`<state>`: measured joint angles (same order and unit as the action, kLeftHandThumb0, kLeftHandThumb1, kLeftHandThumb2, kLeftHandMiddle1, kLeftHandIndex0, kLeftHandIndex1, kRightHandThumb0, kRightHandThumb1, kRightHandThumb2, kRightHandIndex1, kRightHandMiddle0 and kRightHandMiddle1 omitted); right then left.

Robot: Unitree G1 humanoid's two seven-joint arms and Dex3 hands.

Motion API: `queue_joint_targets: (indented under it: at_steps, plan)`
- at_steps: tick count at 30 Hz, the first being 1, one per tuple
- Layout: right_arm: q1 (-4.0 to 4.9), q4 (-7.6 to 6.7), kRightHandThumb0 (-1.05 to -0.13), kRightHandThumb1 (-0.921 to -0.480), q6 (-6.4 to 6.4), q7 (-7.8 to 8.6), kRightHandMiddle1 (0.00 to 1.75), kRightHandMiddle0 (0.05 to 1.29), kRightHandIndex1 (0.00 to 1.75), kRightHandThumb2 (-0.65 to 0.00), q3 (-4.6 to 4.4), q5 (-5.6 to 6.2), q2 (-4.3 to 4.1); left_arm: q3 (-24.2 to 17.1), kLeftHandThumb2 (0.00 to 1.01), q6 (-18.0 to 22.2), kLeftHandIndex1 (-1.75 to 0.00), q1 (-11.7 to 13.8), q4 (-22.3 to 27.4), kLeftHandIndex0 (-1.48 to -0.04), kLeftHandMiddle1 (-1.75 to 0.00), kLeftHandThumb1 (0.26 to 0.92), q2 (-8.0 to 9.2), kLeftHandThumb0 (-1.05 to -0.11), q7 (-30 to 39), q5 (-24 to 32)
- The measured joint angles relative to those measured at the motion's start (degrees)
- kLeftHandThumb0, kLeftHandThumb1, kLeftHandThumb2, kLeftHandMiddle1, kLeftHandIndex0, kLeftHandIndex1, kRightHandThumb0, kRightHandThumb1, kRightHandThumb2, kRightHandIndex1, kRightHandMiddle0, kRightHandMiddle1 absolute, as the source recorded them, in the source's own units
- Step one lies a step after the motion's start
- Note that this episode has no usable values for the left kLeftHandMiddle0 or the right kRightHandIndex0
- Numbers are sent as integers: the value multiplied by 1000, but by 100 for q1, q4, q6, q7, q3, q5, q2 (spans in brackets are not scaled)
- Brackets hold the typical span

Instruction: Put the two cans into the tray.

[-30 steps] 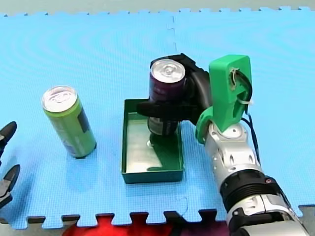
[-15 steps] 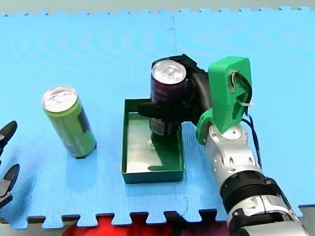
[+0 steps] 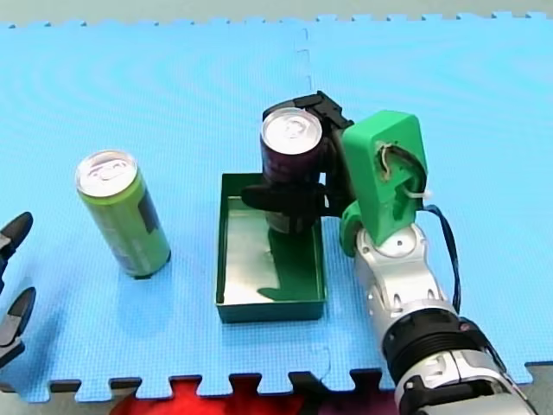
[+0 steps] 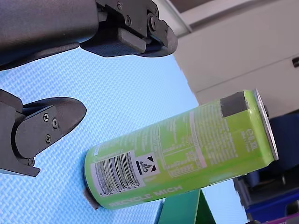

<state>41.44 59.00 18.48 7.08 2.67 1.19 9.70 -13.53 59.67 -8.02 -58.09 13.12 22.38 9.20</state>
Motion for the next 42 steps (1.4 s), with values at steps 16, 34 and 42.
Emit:
queue_joint_targets:
  at_steps: [16, 34, 42]
  plan:
    - [-55, 364, -522, -808, 709, 112, 1746, 595, 1746, -6, 89, 73, 49, 54, 730, -40, -3, 64, 175, -341, 0, 921, 7, -1048, -115, -82]
    - [-43, 555, -523, -812, 634, 73, 1746, 595, 1746, -3, 188, 97, 78, 66, 740, -57, -1, 124, 270, -340, 0, 921, 18, -1048, -125, -67]
    - [13, 620, -521, -814, 504, -28, 1746, 590, 1746, -3, 151, 6, 51, 70, 737, -58, -1, 122, 248, -340, 0, 921, 20, -1048, -145, -88]
